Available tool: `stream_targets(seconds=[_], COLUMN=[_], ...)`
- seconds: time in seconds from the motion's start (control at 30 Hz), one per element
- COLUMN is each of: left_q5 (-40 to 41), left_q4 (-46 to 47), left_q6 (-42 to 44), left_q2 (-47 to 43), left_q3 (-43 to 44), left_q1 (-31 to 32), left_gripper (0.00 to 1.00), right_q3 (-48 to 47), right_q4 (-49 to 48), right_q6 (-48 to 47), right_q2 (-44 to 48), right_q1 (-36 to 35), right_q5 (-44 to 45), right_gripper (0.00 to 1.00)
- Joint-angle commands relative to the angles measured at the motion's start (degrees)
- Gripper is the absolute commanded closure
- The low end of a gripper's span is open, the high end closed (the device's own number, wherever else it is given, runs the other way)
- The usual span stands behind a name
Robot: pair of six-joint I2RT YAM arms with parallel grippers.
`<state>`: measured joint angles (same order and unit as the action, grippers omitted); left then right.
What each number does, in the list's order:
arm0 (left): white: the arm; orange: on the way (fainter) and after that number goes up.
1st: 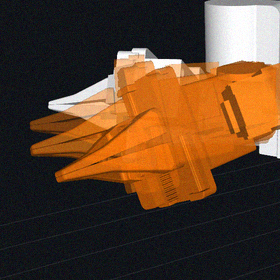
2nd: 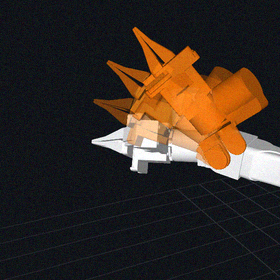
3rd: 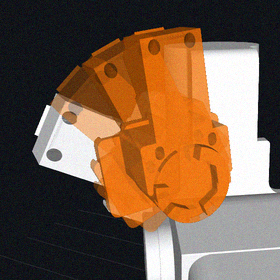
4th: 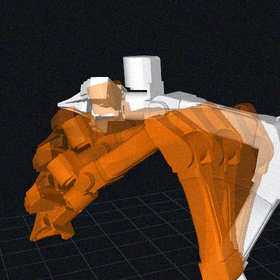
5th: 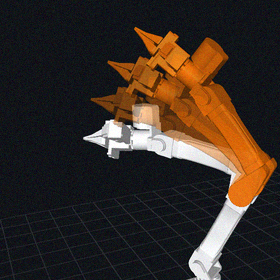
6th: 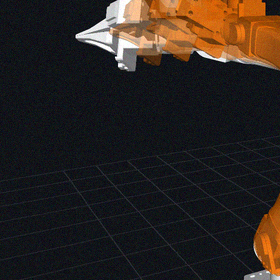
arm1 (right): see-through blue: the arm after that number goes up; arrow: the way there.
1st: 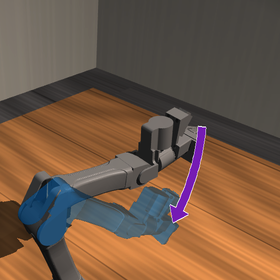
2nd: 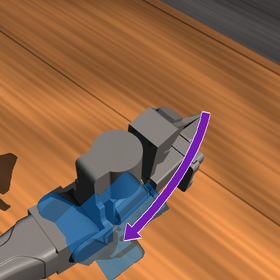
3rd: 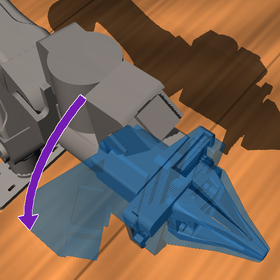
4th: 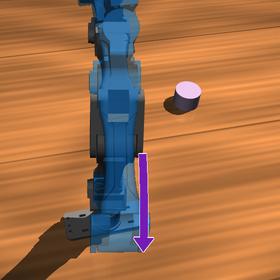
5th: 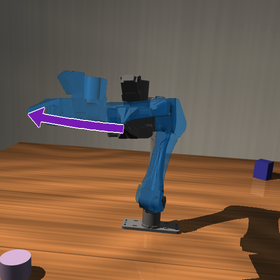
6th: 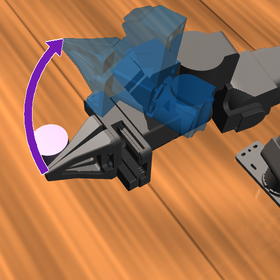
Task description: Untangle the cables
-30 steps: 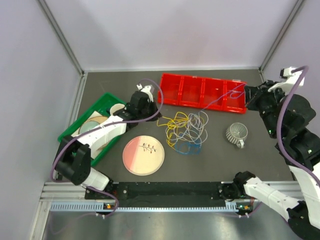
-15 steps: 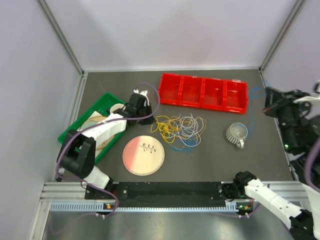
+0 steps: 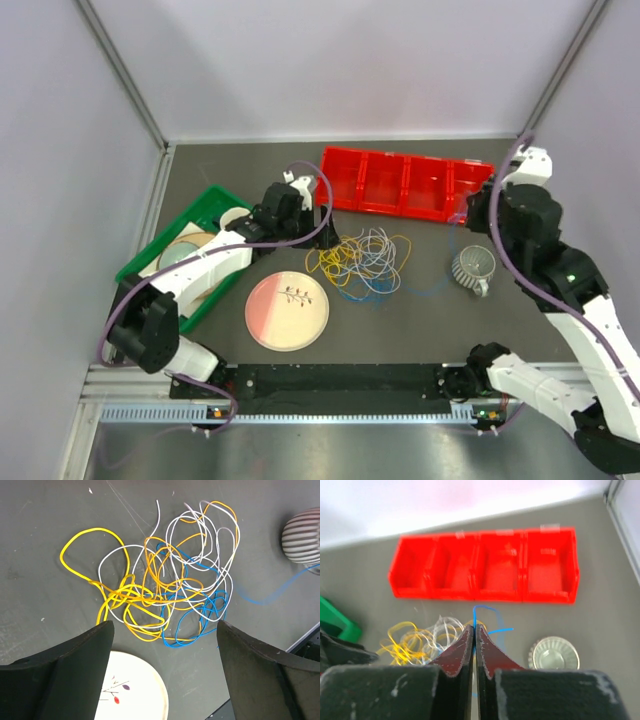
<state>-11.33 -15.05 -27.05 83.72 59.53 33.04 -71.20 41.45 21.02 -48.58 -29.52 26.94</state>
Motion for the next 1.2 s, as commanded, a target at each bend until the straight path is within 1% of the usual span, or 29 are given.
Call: stream_targets(seconds=[0.0,0.17,0.23,0.27,0.3,0.4,0.53,0.63,1.17], left_q5=[-0.8,-1.6,-3.7,-5.4,-5.9,-6.8,-8.2,-7.7,-7.4], left_q4=[0.5,1.6,4.4,5.5,6.9,7.7,7.5,7.1,5.6], left_q6=[0.3,-1.6,-4.1,-4.9,-5.6,-6.9,-7.1,-6.7,-6.4], left_q2=[-2.6,-3.8,-4.3,-4.3,-4.4,-4.5,-4.8,-5.0,-4.9], left_q3=[1.6,0.2,-0.8,-2.1,-2.7,-4.0,-4.1,-4.0,-3.9], left_q1=[-0.3,-0.3,-0.3,-0.3,-0.3,-0.3,-0.2,-0.3,-0.3], left_gripper=[0.11,0.11,0.11,0.11,0.11,0.11,0.11,0.11,0.11], right_q3=[-9.1,-16.0,-16.0,-15.6,-15.0,-16.8,-20.6,-21.6,-21.4], right_q4=[-4.8,-11.3,-15.2,-20.4,-22.7,-26.5,-28.0,-28.7,-32.6], right_q6=[-3.6,-9.6,-11.5,-13.8,-15.0,-17.3,-17.7,-17.2,-15.9], right_q2=[0.0,-4.2,-5.8,-6.3,-6.8,-10.6,-15.3,-18.0,-27.4], right_q1=[-0.4,-0.5,-0.5,-0.4,-0.2,1.5,7.0,11.0,20.5], right_q5=[2.0,4.1,5.2,5.7,6.6,6.6,4.6,3.0,-0.5], right_gripper=[1.0,1.0,1.0,1.0,1.0,1.0,1.0,1.0,1.0])
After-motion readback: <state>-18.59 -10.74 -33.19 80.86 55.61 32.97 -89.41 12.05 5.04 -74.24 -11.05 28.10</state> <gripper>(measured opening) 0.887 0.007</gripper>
